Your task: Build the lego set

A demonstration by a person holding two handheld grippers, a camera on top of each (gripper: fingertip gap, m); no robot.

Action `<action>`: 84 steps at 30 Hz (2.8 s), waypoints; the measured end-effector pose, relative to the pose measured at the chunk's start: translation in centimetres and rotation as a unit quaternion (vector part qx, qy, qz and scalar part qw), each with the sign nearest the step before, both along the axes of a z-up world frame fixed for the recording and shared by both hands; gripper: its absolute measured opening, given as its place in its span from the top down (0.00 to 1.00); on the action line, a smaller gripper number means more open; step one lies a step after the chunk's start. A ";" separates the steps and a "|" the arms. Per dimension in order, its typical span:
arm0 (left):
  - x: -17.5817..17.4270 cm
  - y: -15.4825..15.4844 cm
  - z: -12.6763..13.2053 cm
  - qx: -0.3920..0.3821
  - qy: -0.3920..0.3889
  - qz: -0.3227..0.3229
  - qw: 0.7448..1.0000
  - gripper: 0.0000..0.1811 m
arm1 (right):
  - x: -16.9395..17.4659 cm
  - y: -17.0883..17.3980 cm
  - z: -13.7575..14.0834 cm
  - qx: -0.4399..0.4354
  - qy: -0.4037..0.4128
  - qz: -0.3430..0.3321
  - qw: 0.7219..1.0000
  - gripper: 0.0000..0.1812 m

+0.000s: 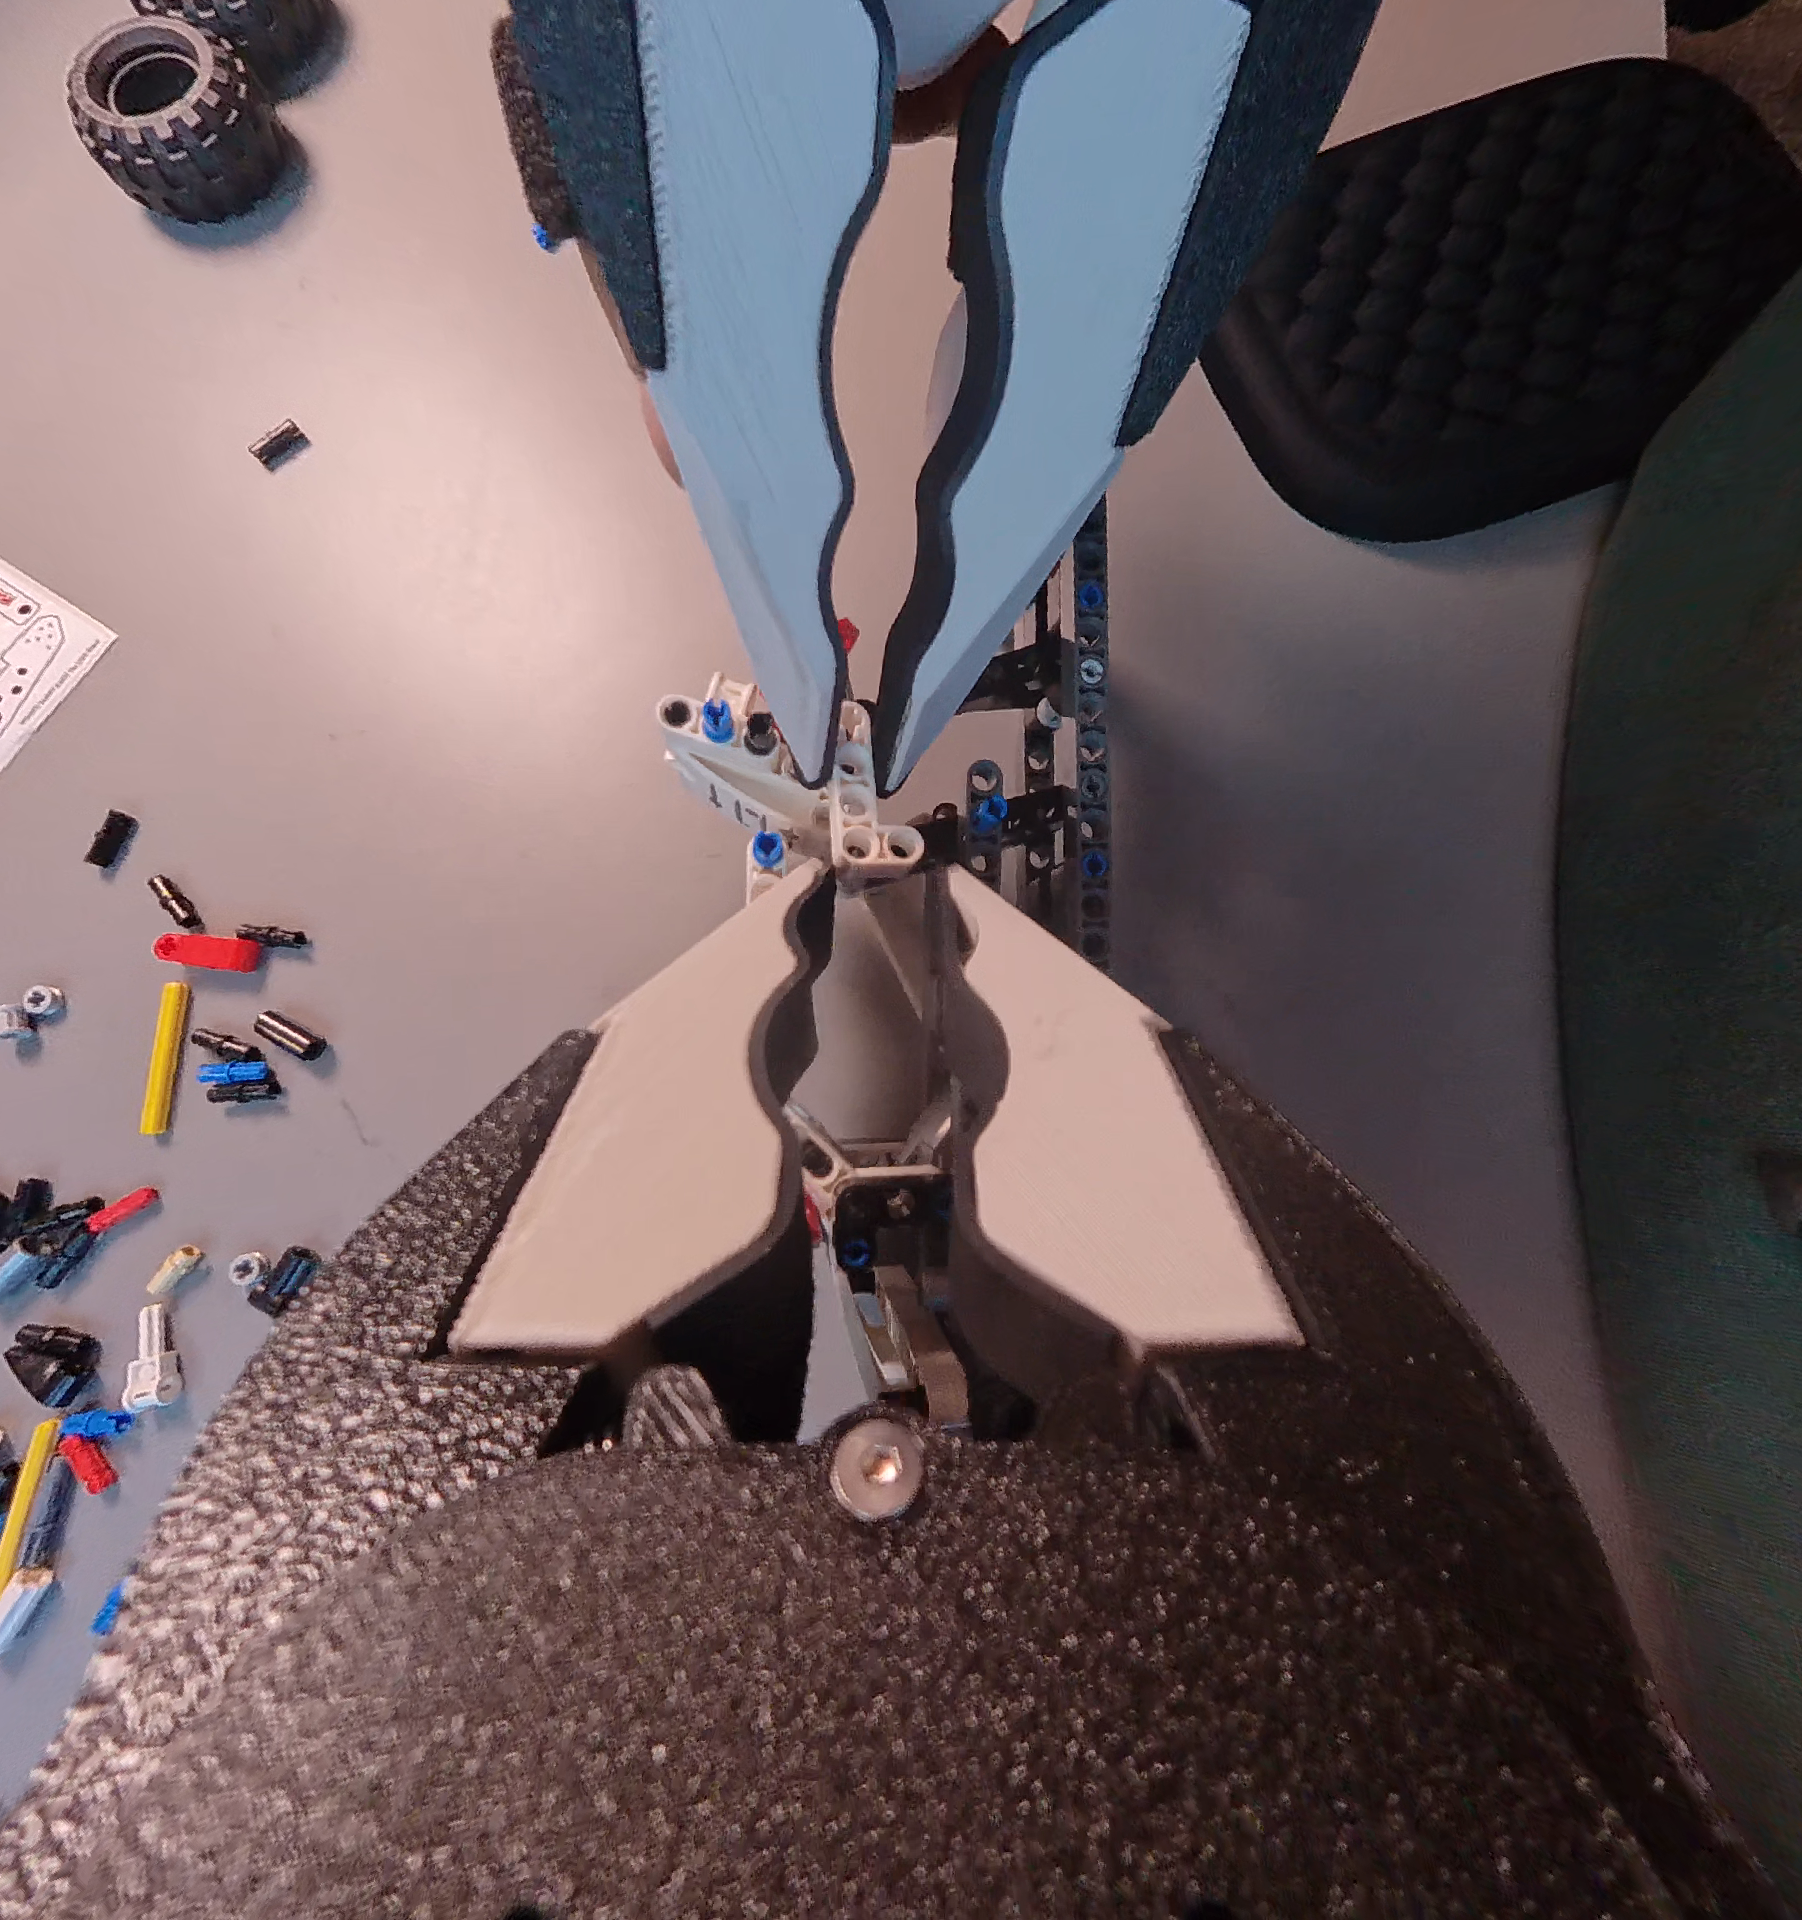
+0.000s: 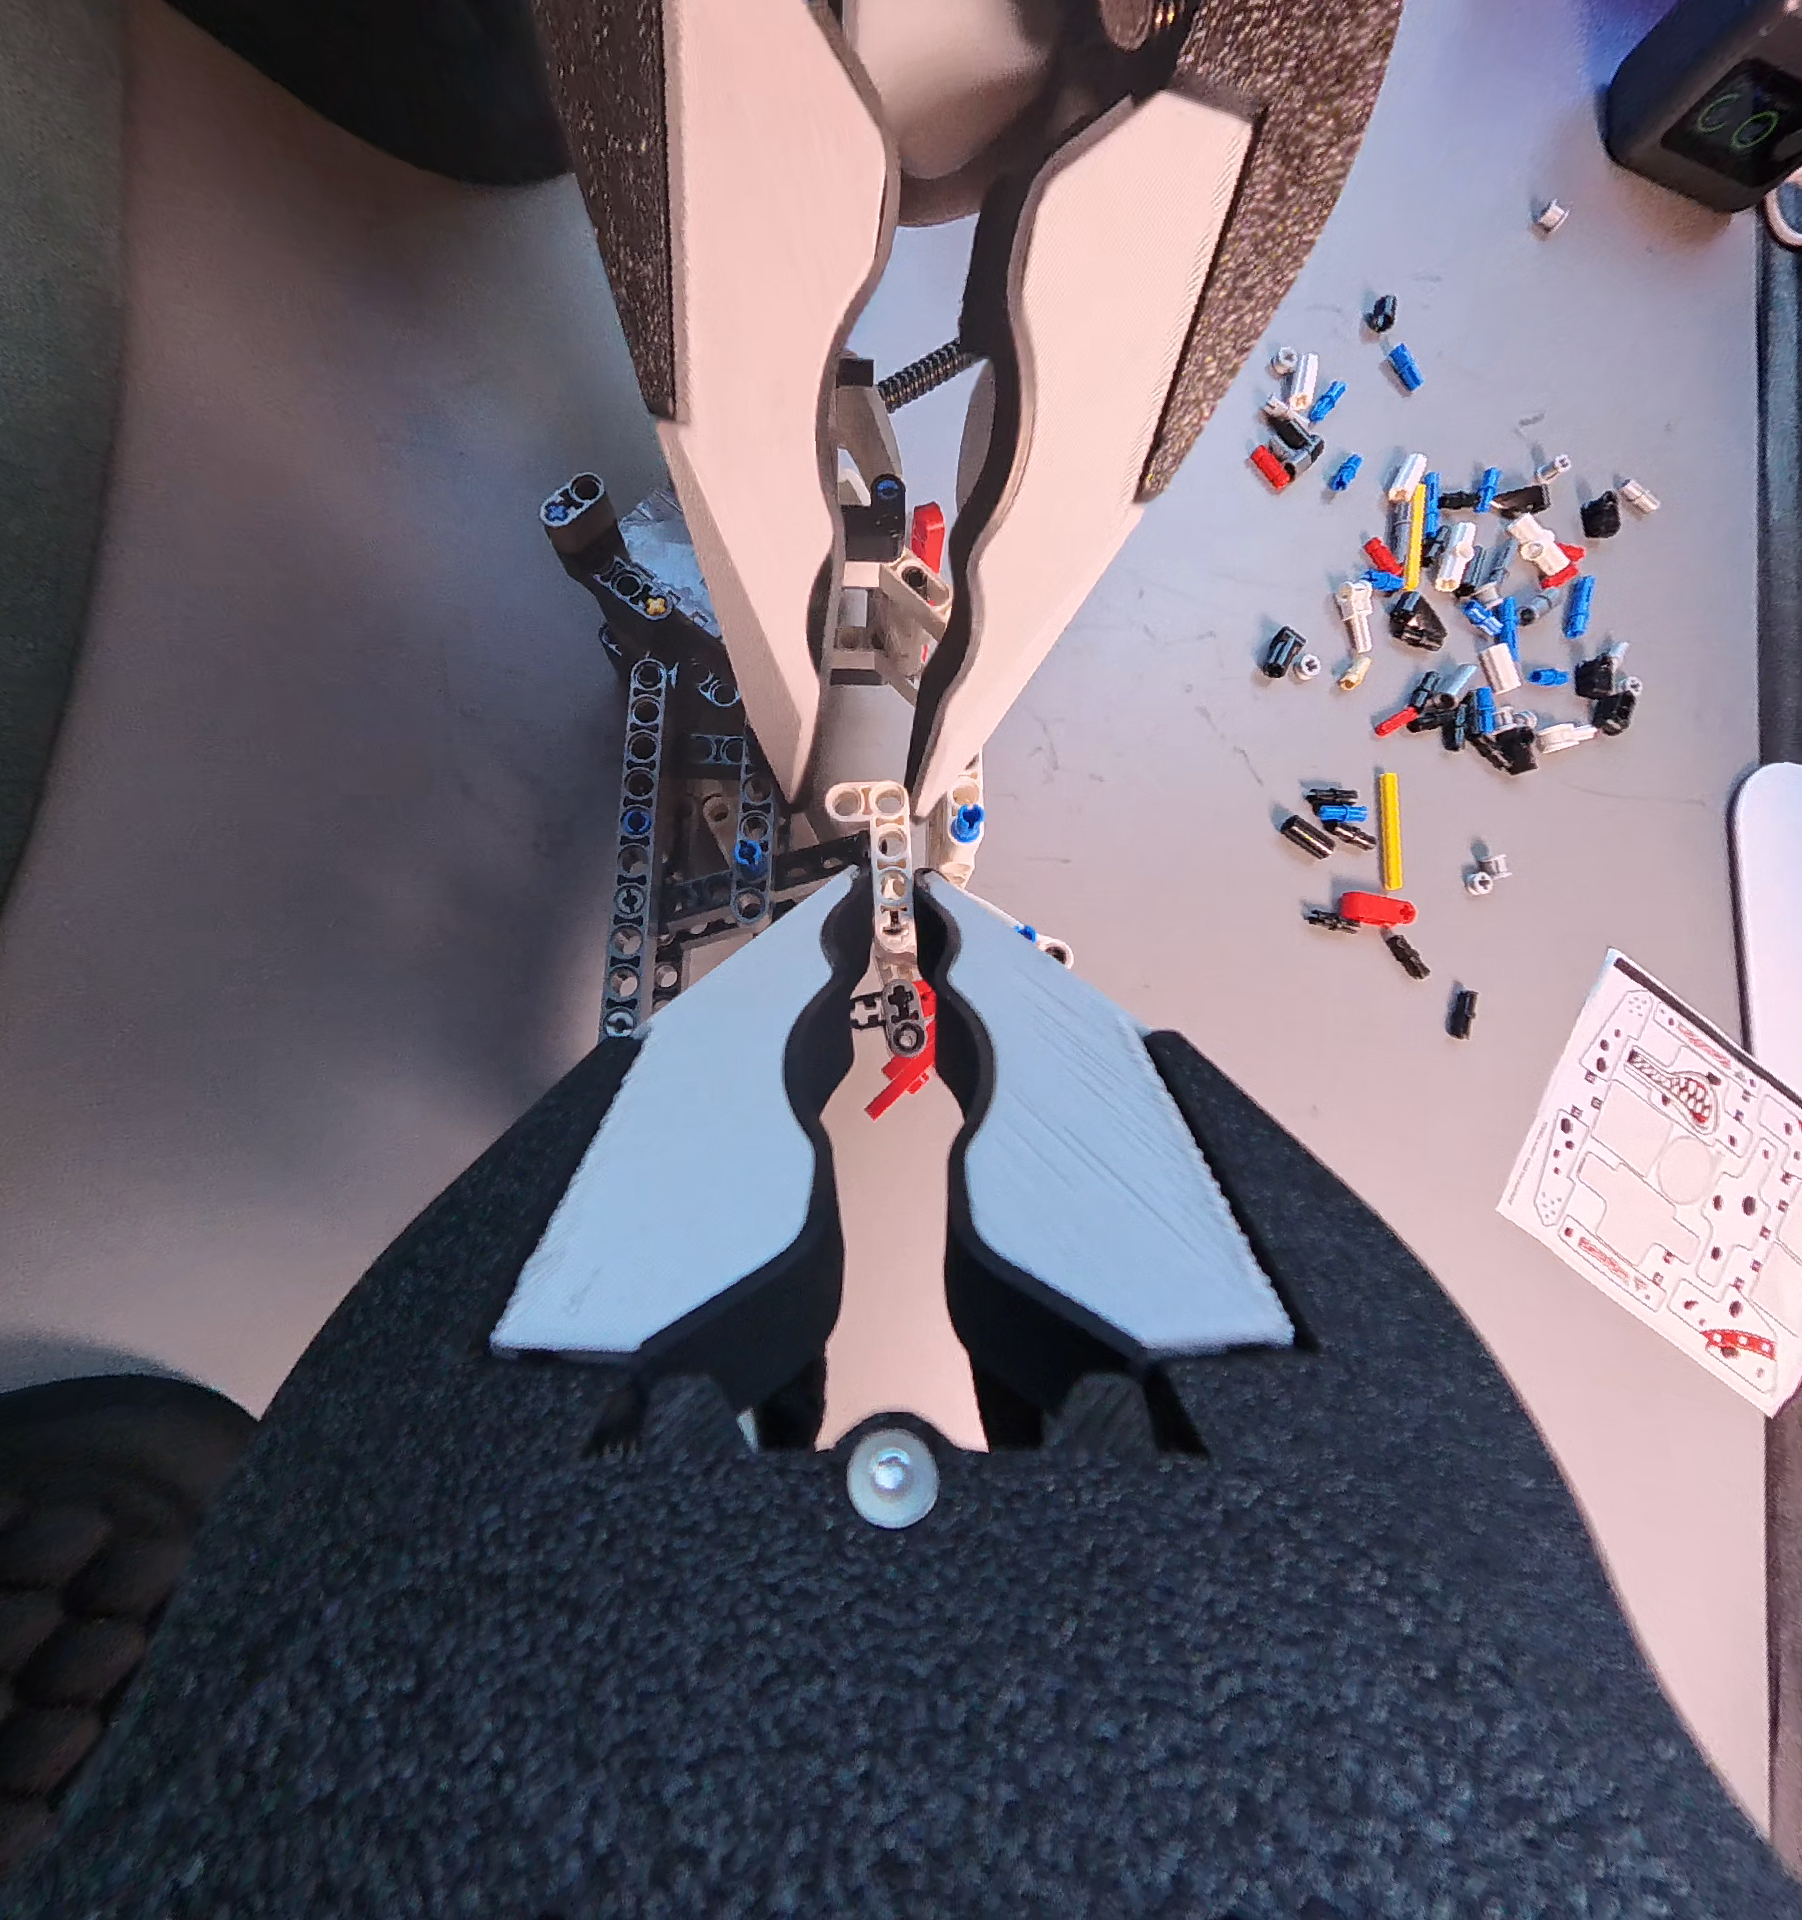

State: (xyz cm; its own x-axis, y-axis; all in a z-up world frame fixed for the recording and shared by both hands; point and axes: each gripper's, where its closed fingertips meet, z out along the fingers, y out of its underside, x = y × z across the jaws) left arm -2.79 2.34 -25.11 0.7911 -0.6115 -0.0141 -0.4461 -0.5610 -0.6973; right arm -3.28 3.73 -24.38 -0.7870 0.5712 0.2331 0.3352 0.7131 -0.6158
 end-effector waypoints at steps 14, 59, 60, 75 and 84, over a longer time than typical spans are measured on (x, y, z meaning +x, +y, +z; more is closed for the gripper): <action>-2.7 -0.1 0.5 0.000 -0.019 0.024 1.000 0.86 | 0.0 0.7 -0.3 0.017 -0.027 0.017 0.999 0.96; -1.4 -0.5 -1.5 -0.073 -0.118 -0.010 0.990 0.89 | 1.0 -0.1 0.8 -0.026 -0.030 0.062 0.997 0.96; -1.4 -0.5 -1.5 -0.072 -0.113 -0.006 0.991 0.89 | 1.1 -0.2 0.7 -0.027 -0.031 0.063 0.997 0.96; -1.3 -0.7 -0.7 -0.041 -0.114 -0.003 0.993 0.86 | 1.4 -1.4 0.4 -0.018 -0.040 0.060 0.997 0.96; -1.1 -0.2 -0.3 -0.031 -0.111 -0.014 0.993 0.85 | 1.2 -1.5 0.6 -0.015 -0.037 0.058 0.998 0.96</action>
State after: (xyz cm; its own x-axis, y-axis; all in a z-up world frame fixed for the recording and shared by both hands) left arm -3.93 2.14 -25.38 0.7531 -0.6279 0.1966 -0.3019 -0.5952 -0.7447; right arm -2.09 2.19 -23.73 -0.8624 0.4818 0.1555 0.2979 0.7312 -0.6137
